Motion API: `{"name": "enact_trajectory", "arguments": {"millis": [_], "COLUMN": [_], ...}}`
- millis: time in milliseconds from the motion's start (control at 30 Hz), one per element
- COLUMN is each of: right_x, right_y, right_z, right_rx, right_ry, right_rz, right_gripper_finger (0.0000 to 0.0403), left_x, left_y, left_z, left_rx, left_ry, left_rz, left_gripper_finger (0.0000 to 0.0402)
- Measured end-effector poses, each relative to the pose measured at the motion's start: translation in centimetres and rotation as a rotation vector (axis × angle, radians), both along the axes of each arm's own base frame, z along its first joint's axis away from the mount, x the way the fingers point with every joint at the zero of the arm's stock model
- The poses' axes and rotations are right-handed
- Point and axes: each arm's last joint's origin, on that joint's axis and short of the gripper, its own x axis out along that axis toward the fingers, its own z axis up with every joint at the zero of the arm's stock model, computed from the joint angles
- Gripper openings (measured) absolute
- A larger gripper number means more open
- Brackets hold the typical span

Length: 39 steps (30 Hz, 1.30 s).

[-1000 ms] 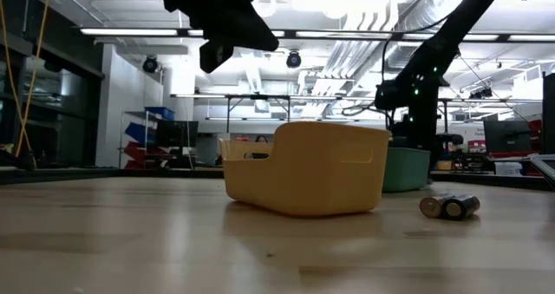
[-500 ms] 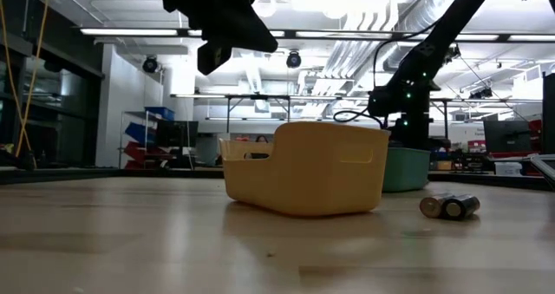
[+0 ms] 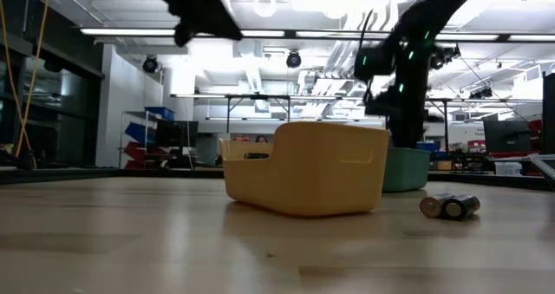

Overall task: Sort batteries
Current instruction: Put the black battery into the yellow bin, then adjust the yellow bin

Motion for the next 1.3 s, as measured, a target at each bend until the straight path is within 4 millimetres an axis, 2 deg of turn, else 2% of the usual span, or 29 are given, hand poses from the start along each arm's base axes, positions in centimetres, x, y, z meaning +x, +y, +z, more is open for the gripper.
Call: {"name": "enact_trajectory", "arguments": {"millis": [100,233,367,533,633,700,800,867,933,1033,1133,1300], "right_x": [-0.1,-0.1,2.0,6.2,8.4,9.5,10.9,12.0,13.0,14.1,13.9,11.2], "right_y": [3.1,7.2,11.5,17.4,20.6,22.1,23.2,23.5,23.7,23.6,23.2,23.2], "right_z": [2.7,5.8,7.5,7.3,5.8,4.3,2.1,1.4,1.3,2.2,3.6,5.0], "right_rx": [-0.114,-0.179,-0.073,0.106,0.194,0.221,0.247,0.253,0.238,0.209,0.188,0.088], "right_ry": [-0.017,-0.184,-0.457,-0.719,-0.796,-0.785,-0.715,-0.699,-0.693,-0.652,-0.516,-0.224], "right_rz": [-0.046,-0.097,0.017,0.222,0.297,0.310,0.278,0.266,0.296,0.387,0.463,0.527], "right_gripper_finger": [0.0004,0.0003,0.0002,0.0002,0.0002,0.0006,0.0028,0.0057,0.0092,0.0140,0.0167,0.0164], "left_x": [-1.4,-1.9,-1.4,-0.3,-0.1,0.0,0.1,0.1,0.1,0.0,-0.1,-0.5], "left_y": [0.8,1.3,1.5,1.3,1.2,1.2,1.2,1.1,1.2,1.1,1.1,0.3], "left_z": [0.2,-0.3,-0.9,-1.5,-1.7,-1.7,-1.6,-1.6,-1.5,-1.6,-1.6,-2.1], "left_rx": [0.066,0.092,0.110,0.128,0.124,0.125,0.135,0.131,0.124,0.121,0.118,0.031], "left_ry": [0.074,0.145,0.176,0.183,0.186,0.175,0.167,0.166,0.162,0.166,0.180,0.217], "left_rz": [0.064,0.089,0.072,-0.049,-0.094,-0.097,-0.104,-0.117,-0.125,-0.129,-0.129,-0.222], "left_gripper_finger": [0.0000,0.0000,0.0000,0.0000,0.0000,0.0000,0.0000,0.0000,0.0000,0.0000,0.0000,0.0000]}}
